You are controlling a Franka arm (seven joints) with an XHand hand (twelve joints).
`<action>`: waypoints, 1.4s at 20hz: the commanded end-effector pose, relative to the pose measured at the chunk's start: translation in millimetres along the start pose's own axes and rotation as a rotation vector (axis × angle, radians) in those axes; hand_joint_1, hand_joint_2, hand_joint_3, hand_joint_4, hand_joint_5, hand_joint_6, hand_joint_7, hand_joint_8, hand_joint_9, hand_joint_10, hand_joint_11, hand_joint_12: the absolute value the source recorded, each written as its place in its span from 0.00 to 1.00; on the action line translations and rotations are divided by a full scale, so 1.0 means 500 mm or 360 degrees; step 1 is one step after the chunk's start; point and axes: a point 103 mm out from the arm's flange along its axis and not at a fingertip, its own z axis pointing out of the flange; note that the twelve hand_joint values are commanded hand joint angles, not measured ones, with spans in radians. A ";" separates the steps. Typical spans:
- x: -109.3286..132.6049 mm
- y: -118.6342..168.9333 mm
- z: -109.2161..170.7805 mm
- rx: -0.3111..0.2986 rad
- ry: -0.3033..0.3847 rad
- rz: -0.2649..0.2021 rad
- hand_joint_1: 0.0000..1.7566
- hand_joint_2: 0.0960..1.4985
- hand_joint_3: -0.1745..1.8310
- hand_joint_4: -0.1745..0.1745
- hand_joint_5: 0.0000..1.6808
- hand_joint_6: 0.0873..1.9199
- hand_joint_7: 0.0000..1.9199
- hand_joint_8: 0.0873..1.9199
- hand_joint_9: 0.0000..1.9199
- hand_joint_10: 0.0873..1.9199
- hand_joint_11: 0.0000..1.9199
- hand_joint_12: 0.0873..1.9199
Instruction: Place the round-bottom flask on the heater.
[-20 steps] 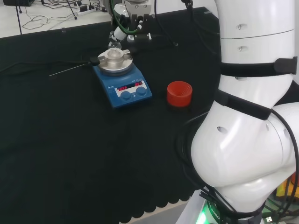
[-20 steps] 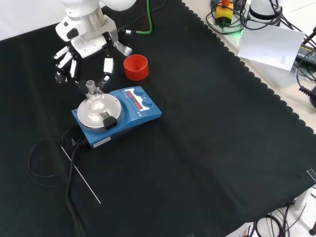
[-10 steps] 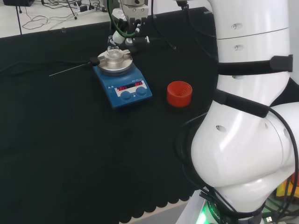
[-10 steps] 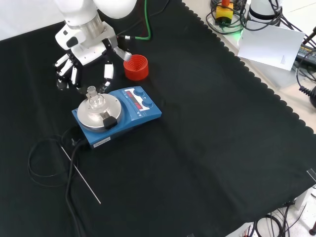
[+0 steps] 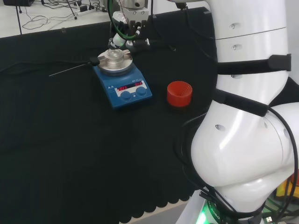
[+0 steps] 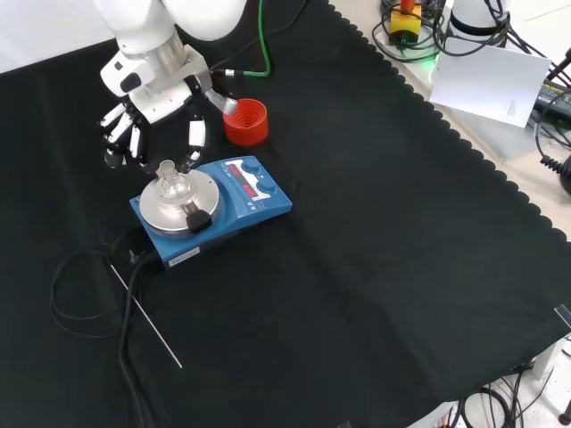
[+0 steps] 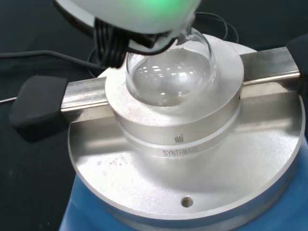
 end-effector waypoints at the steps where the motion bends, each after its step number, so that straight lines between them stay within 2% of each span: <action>1: 0.003 -0.002 0.009 0.0026 0.0014 -0.0013 0.63 0.44 0.43 0.66 0.66 0.48 0.13 0.33 0.28 0.31 0.05 0.73; 2: 0.002 -0.003 0.011 0.0035 0.0013 -0.0014 0.62 0.46 0.41 0.74 0.66 0.47 0.12 0.33 0.27 0.32 0.04 0.74; 4: 0.002 -0.004 0.014 0.0060 0.0015 -0.0018 0.61 0.51 0.34 0.83 0.64 0.46 0.11 0.33 0.25 0.33 0.02 0.74; 6: 0.004 -0.008 0.016 0.0074 0.0012 -0.0016 0.58 0.45 0.39 0.44 0.58 0.43 0.09 0.33 0.23 0.33 0.00 0.74; 7: 0.005 -0.009 0.016 0.0091 0.0021 -0.0014 0.58 0.41 0.42 0.33 0.55 0.43 0.09 0.33 0.23 0.34 0.00 0.73; 9: 0.008 -0.012 0.017 0.0123 0.0027 -0.0009 0.57 0.38 0.45 0.25 0.52 0.42 0.08 0.32 0.22 0.34 0.00 0.72; 12: 0.008 -0.019 0.015 0.0147 0.0037 -0.0005 0.56 0.36 0.46 0.24 0.51 0.42 0.07 0.32 0.21 0.34 0.00 0.72; 15: 0.010 -0.031 0.009 0.0129 0.0033 -0.0012 0.55 0.35 0.45 0.28 0.46 0.41 0.06 0.32 0.19 0.34 0.00 0.68; 23: 0.020 -0.084 -0.058 -0.0024 0.0027 -0.0007 0.53 0.34 0.44 0.33 0.36 0.37 0.04 0.31 0.17 0.34 0.00 0.66; 28: 0.024 -0.136 -0.100 -0.0115 0.0010 0.0028 0.52 0.35 0.41 0.34 0.25 0.27 0.04 0.31 0.17 0.34 0.00 0.66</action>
